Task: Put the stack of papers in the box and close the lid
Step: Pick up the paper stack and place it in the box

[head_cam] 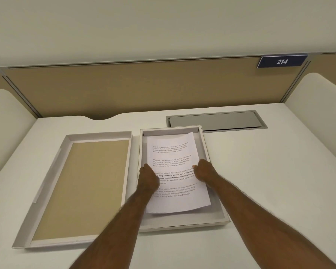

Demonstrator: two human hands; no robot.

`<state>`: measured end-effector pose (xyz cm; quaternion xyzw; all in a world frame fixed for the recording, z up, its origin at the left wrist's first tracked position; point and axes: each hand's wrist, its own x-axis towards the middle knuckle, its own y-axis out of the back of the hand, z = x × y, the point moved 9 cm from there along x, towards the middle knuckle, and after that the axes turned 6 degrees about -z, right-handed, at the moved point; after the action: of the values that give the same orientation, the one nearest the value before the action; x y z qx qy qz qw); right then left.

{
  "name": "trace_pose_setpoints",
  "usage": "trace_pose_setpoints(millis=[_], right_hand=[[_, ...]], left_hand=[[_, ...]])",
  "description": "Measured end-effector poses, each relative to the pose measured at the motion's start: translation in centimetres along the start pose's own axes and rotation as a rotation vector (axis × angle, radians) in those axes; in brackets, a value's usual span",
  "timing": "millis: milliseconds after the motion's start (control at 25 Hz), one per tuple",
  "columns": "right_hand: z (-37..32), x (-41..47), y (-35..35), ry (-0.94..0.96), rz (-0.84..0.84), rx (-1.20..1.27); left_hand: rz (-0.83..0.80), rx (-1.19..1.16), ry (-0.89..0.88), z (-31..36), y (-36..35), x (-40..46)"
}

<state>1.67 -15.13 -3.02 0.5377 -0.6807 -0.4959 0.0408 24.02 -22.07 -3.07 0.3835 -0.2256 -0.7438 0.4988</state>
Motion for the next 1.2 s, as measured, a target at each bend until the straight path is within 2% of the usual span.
trace_pose_setpoints(millis=[160, 880, 1200], right_hand=[[0.6, -0.1, -0.2, -0.045, -0.01, 0.013], [0.9, -1.8, -1.0, -0.077, 0.03, 0.337], [1.4, -1.9, -1.1, -0.101, 0.022, 0.392]], left_hand=[[0.007, -0.021, 0.064, -0.1, -0.9, -0.7], [0.026, -0.104, 0.048, -0.7, -0.6, -0.3], [-0.006, -0.081, 0.063, -0.9, -0.7, 0.2]])
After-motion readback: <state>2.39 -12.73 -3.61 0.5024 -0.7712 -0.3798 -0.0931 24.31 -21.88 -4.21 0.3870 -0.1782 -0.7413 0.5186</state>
